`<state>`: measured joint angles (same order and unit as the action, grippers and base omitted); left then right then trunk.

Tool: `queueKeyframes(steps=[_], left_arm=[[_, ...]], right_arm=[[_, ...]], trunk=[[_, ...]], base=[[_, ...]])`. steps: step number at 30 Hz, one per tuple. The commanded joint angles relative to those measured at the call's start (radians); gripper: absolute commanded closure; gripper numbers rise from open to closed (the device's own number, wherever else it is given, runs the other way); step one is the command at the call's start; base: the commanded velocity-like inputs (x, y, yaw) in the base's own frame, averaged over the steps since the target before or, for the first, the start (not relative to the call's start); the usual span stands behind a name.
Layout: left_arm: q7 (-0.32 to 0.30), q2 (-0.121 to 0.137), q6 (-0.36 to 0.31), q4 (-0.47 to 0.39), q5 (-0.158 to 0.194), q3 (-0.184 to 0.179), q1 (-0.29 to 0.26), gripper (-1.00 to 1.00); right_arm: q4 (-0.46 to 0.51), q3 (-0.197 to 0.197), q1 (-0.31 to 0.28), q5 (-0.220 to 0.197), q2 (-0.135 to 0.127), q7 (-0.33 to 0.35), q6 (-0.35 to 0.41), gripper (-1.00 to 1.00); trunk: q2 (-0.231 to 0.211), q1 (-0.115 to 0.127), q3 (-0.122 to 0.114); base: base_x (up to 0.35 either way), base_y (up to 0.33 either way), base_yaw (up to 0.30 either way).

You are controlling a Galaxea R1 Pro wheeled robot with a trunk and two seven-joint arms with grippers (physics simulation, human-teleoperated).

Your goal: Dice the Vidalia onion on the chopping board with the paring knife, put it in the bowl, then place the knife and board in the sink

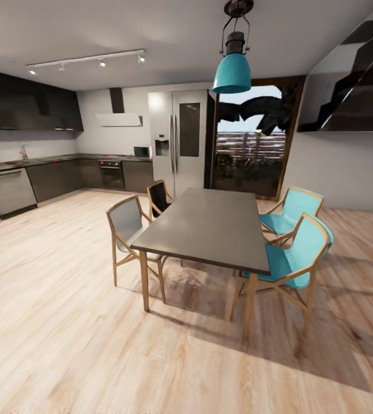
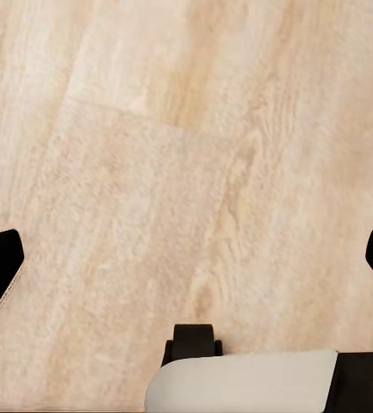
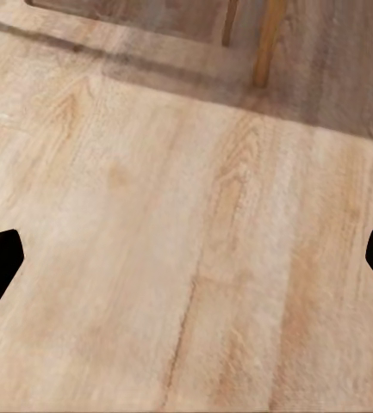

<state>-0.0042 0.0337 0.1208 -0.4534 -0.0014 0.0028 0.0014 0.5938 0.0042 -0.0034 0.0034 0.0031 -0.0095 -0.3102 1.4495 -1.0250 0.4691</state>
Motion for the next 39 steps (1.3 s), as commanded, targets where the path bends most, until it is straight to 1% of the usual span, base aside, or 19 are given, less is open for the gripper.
queueKeyframes(steps=[1,7,12,17,29,33,39], left_arm=[[0.000,0.000,0.002,-0.001,0.000,0.000,0.000,-1.00],[0.000,0.001,0.002,-0.001,0.000,0.000,0.000,-1.00],[0.000,0.000,0.002,-0.001,0.000,0.000,0.000,-1.00],[0.000,0.001,0.002,-0.001,0.000,0.000,0.000,-1.00],[0.000,0.001,0.002,-0.002,0.000,0.000,0.000,-1.00],[0.000,0.001,0.002,-0.002,0.000,0.000,0.000,-1.00],[0.000,0.002,0.002,-0.003,0.000,0.000,0.000,-1.00]], right_arm=[[0.000,0.000,-0.001,0.001,0.000,-0.001,-0.003,-1.00],[0.000,0.000,0.000,0.001,0.000,-0.001,-0.003,-1.00],[0.000,0.000,0.000,0.001,0.000,-0.001,-0.003,-1.00],[-0.001,0.000,-0.001,0.001,0.000,-0.001,-0.035,-1.00],[-0.004,0.000,0.000,0.001,0.000,-0.001,-0.038,-1.00],[-0.005,0.000,0.000,0.001,0.000,-0.001,-0.038,-1.00],[-0.005,0.001,-0.001,0.001,0.000,-0.001,-0.038,-1.00]], trunk=[[0.001,0.000,0.001],[0.001,0.000,0.001],[0.001,0.000,0.001],[0.001,0.000,0.001],[0.001,0.000,0.001],[0.001,0.000,0.001],[0.001,0.000,0.001]], base=[[0.000,0.253,0.278],[0.000,0.158,0.278],[0.000,0.016,0.278],[0.000,0.001,0.278],[0.000,0.000,0.279],[0.005,0.110,0.281],[0.091,0.217,0.281]])
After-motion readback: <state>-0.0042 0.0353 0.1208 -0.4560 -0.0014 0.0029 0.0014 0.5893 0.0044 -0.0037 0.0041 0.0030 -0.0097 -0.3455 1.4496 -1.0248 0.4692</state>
